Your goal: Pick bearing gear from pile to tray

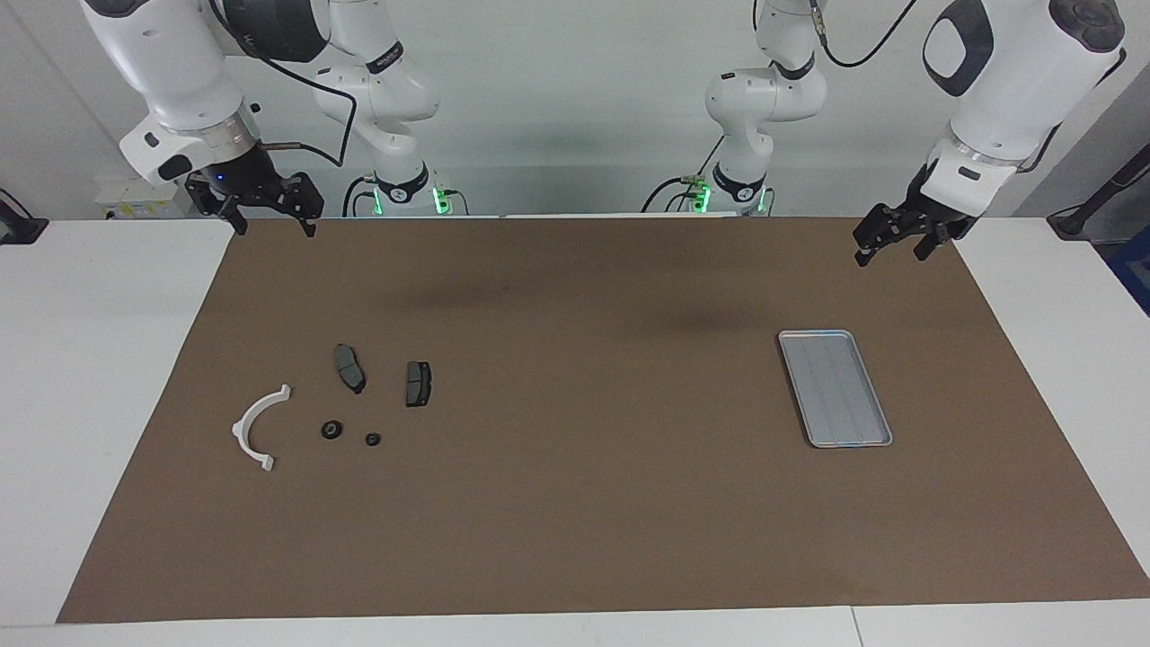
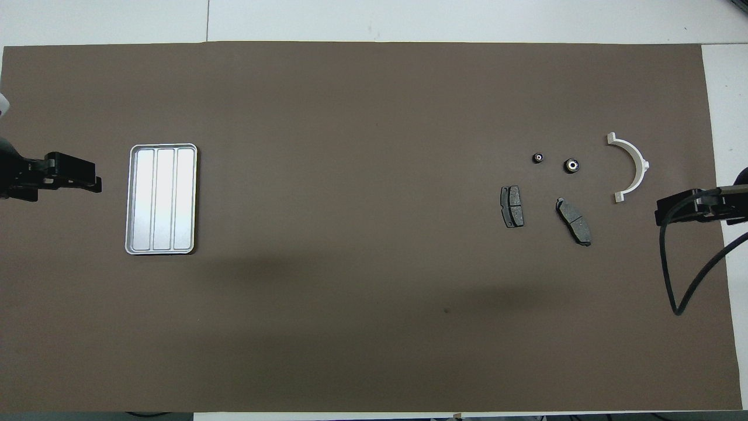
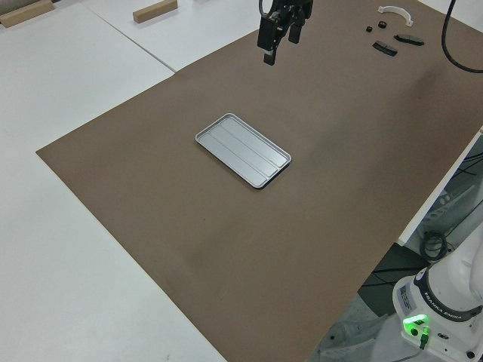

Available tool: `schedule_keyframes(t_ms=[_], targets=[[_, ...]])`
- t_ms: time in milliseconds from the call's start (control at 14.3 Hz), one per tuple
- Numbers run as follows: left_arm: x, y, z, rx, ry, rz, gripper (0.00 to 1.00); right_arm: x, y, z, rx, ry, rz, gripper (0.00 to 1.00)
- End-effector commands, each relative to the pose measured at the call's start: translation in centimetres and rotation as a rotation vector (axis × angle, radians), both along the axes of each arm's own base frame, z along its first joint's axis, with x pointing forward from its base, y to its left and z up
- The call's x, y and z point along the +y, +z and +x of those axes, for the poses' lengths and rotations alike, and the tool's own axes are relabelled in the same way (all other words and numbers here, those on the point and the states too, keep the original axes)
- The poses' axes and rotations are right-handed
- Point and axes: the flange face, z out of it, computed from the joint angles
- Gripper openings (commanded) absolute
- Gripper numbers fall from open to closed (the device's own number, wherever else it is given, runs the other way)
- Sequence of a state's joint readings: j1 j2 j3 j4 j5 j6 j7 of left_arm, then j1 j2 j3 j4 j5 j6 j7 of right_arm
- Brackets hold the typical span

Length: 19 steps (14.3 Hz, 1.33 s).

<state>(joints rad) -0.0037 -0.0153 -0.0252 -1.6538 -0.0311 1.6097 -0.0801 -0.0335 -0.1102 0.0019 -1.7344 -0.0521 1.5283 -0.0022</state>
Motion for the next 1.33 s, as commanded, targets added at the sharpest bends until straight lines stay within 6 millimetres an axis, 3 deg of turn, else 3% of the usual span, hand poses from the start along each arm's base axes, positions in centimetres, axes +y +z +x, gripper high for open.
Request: schedule_keyframes(t_ms=[0,629,769,1118,1258], targets=[[0.1,0.3,-0.3,0.008,0.0,-0.012,1.0,-0.3,0.2,-0.5,-0.021,-0.015,-0.011,1.0],[0.0,0.3,-0.3,0.008,-0.002,-0.012,1.0,-1.3,0.6,-0.4,-0.035,-0.027,0.012,1.0],[0.1,0.3,-0.3,0.008,0.0,-0.012,1.0,-1.4,0.0,0.7,-0.07,0.021,0.021,1.0],[0.1,0.3,-0.3,0.008,0.0,-0.012,1.0,-2.4,-5.9,6.1,-0.095,0.003,0.033,1.0],[0.1,0.3,-0.3,0.008,0.0,-0.012,1.0,-5.2,-9.1,8.0,-0.071,-0.002,0.036,1.0]])
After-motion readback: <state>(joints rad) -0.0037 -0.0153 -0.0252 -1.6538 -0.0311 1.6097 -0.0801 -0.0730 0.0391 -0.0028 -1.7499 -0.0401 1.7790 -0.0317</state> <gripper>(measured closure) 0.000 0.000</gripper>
